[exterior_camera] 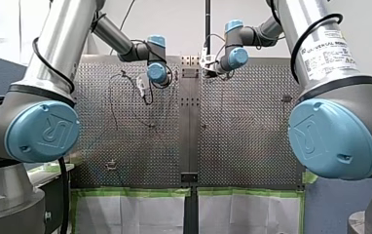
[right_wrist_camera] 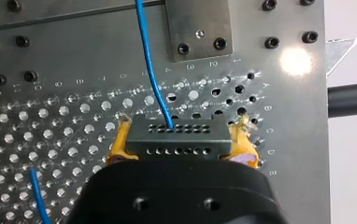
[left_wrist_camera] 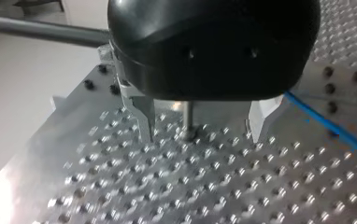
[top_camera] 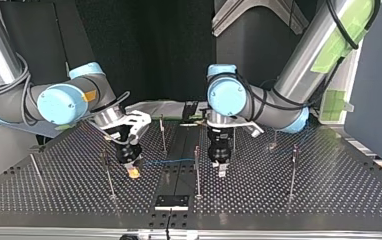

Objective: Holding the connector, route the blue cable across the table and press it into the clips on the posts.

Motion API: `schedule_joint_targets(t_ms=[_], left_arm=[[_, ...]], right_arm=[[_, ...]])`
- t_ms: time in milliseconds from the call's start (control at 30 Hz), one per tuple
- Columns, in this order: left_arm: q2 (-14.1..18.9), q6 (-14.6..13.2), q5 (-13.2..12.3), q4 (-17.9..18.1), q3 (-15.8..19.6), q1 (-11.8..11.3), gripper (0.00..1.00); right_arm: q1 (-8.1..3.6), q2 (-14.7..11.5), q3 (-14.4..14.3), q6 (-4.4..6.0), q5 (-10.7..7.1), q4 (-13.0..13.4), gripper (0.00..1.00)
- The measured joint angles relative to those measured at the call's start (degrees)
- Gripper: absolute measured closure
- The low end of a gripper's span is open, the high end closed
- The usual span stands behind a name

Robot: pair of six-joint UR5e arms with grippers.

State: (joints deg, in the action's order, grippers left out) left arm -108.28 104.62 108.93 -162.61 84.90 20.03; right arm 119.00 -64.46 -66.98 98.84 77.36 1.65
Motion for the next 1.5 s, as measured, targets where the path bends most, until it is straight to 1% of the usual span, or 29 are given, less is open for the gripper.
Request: schedule_joint_targets(t_ms=[300, 467, 567, 700, 833, 1033, 1300, 1500], left_arm=[[4.0, -0.2, 0.2, -4.3, 3.9, 1.9, 0.0], [6.4, -0.3, 0.2, -6.7, 6.0, 2.7, 0.0], [8.0, -0.4, 0.1, -7.1, 7.5, 3.3, 0.0], [9.9, -1.2, 0.3, -6.6, 8.5, 5.0, 0.0], [10.7, -2.2, 1.2, -5.2, 8.7, 6.8, 0.0], [10.9, -3.4, 3.7, -2.7, 7.9, 9.5, 0.0], [10.8, -5.9, 6.5, -2.6, 5.9, 13.3, 0.0], [9.7, -7.1, 7.3, -3.1, 4.5, 16.1, 0.0]], right_arm=[[-0.04, 0.0, -0.1, -0.03, 0.08, -0.2, 1.0], [-0.13, 0.0, -0.9, -0.03, 0.13, -0.3, 1.0], [-0.21, 0.0, -1.6, -0.03, 0.18, -0.3, 1.0], [-0.45, 0.0, -2.3, -0.04, 0.24, -0.3, 1.0], [-0.84, 0.0, -2.7, 0.0, 0.25, -0.4, 1.0], [-1.43, 0.1, -3.7, 0.05, 0.34, -0.3, 1.0], [-1.91, 0.1, -4.4, 0.07, 0.42, -0.3, 1.0], [-2.53, 0.2, -5.6, 0.1, 0.56, -0.3, 1.0]])
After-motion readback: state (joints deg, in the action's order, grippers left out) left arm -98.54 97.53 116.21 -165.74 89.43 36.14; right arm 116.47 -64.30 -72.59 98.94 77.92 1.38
